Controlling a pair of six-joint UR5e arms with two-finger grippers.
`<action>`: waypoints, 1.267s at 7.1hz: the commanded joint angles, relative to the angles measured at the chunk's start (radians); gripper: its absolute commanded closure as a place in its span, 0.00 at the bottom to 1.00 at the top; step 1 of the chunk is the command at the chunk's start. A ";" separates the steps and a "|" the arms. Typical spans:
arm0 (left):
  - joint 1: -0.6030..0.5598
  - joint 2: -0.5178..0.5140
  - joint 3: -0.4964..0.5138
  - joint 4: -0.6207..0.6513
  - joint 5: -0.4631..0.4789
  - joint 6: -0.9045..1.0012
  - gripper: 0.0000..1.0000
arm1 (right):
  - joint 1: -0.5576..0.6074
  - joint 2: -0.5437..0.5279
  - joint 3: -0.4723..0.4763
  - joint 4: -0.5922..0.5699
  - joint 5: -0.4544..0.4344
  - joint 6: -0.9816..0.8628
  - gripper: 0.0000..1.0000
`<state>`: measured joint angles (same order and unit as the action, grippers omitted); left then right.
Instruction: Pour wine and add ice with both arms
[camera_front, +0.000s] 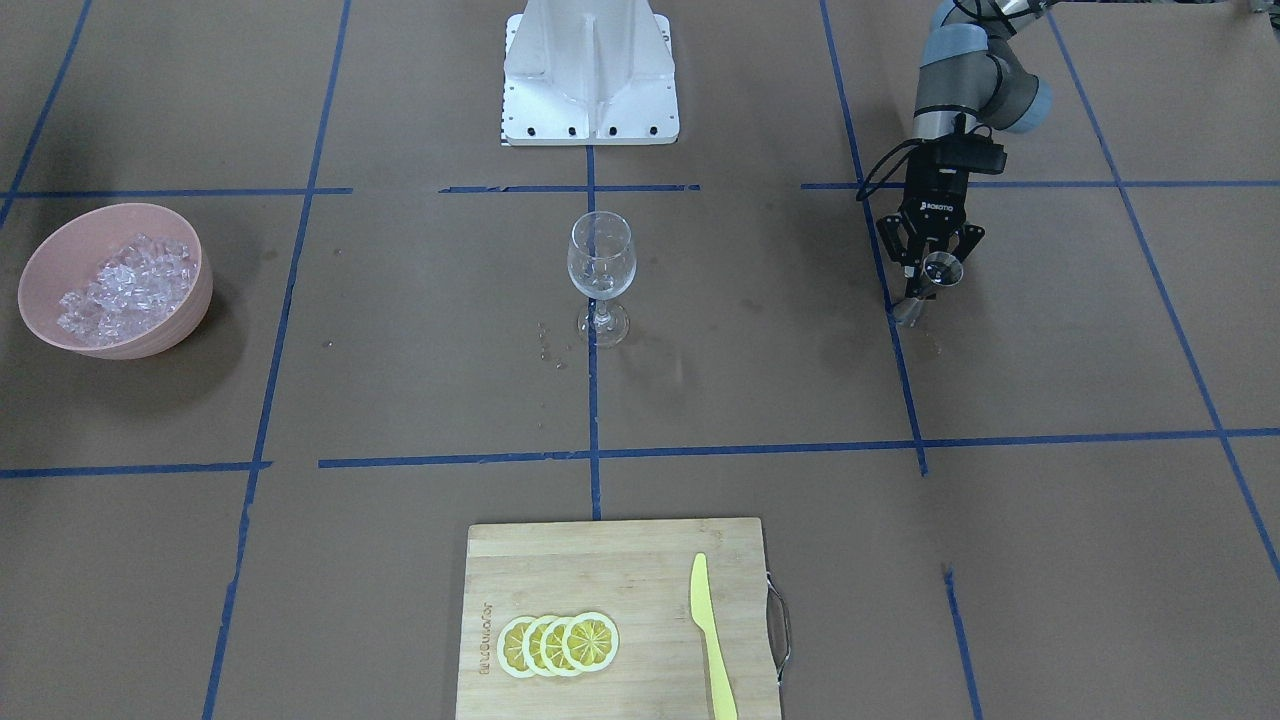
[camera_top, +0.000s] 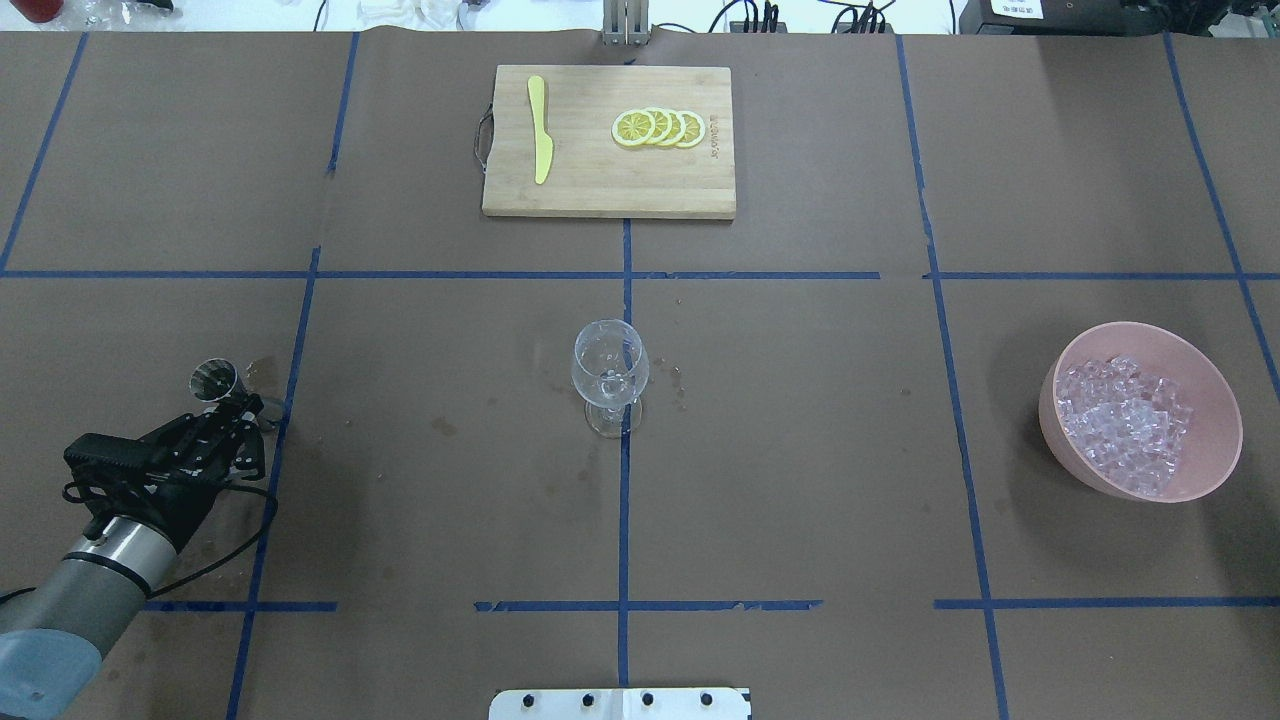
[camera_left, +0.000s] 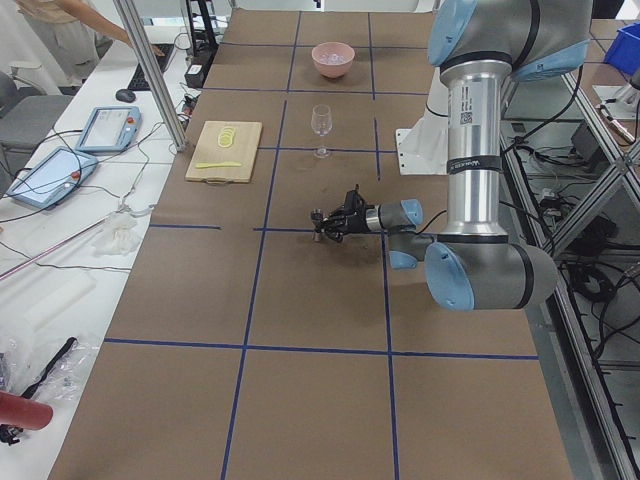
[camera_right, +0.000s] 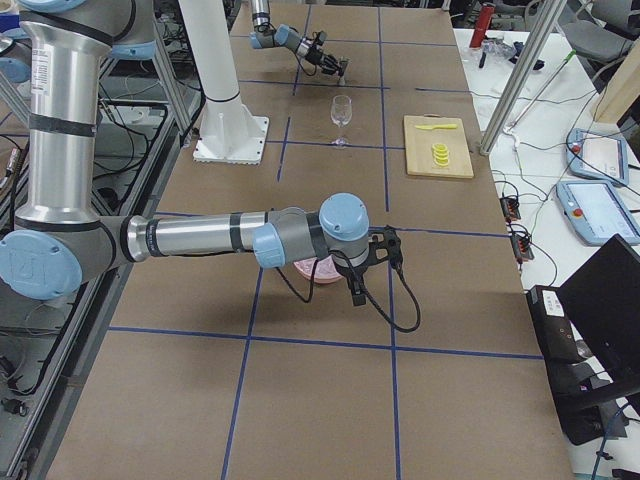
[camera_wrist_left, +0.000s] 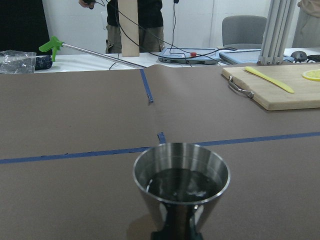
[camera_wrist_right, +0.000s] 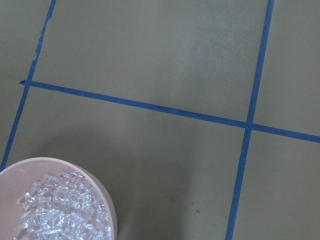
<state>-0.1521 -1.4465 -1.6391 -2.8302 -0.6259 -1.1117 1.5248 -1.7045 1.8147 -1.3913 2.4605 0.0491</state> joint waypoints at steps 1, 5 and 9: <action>-0.003 0.000 -0.016 -0.003 -0.002 0.057 1.00 | 0.000 0.002 0.000 0.000 0.000 0.000 0.00; -0.014 -0.005 -0.085 -0.166 -0.014 0.366 1.00 | 0.000 0.002 0.000 0.000 0.000 0.002 0.00; -0.098 -0.148 -0.117 -0.278 -0.130 0.768 1.00 | 0.002 0.000 -0.002 0.000 -0.002 0.002 0.00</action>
<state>-0.2195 -1.5513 -1.7432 -3.1053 -0.6920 -0.4046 1.5257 -1.7040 1.8137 -1.3913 2.4601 0.0506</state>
